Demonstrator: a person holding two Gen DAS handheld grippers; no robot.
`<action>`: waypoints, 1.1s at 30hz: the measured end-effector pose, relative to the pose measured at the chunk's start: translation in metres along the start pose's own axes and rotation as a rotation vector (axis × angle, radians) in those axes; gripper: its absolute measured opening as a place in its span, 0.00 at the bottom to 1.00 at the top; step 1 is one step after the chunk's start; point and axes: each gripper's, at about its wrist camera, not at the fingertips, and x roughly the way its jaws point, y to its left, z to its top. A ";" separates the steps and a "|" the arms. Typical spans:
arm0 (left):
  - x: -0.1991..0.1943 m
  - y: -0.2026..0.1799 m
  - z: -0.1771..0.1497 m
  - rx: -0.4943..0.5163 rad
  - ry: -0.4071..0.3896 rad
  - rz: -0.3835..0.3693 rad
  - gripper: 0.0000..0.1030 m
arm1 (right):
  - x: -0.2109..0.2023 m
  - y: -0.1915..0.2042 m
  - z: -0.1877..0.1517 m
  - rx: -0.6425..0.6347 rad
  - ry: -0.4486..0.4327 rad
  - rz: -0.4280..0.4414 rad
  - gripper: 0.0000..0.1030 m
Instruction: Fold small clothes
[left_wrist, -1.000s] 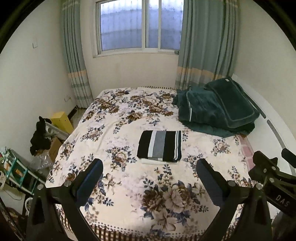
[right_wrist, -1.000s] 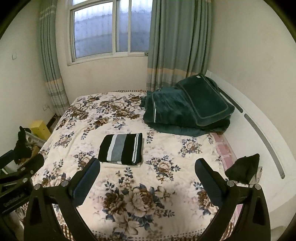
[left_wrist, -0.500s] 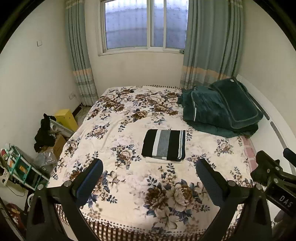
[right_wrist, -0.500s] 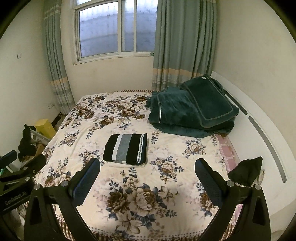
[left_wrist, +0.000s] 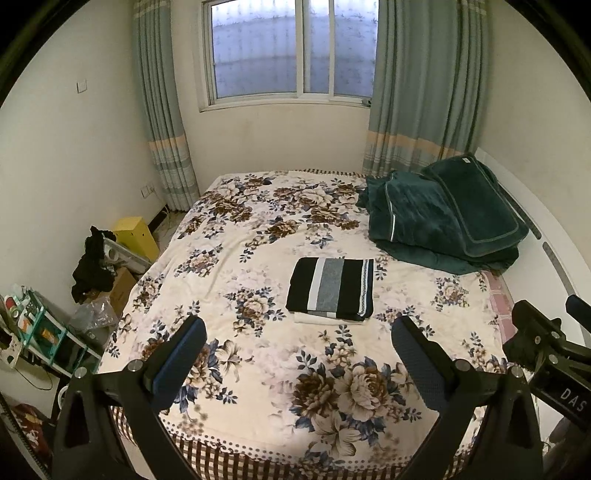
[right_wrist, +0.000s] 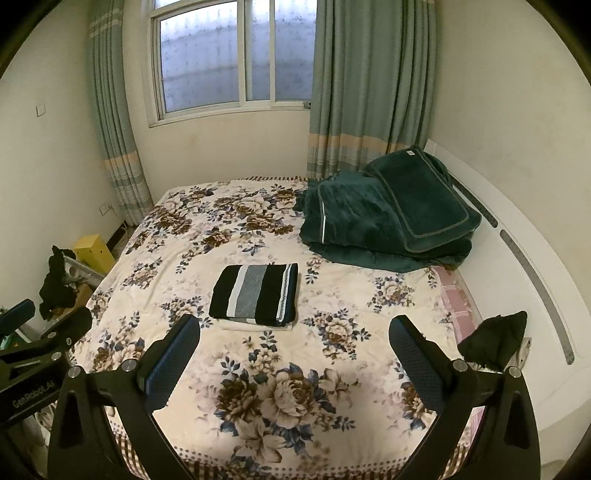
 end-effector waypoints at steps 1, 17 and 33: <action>-0.001 0.001 0.000 -0.001 -0.002 0.001 1.00 | 0.000 0.000 0.000 0.000 -0.001 0.000 1.00; -0.007 0.002 0.007 0.001 -0.007 0.002 1.00 | 0.002 0.000 0.000 -0.004 0.000 0.003 1.00; -0.008 -0.001 0.011 0.002 -0.011 0.005 1.00 | 0.001 0.001 -0.001 -0.001 -0.004 0.006 1.00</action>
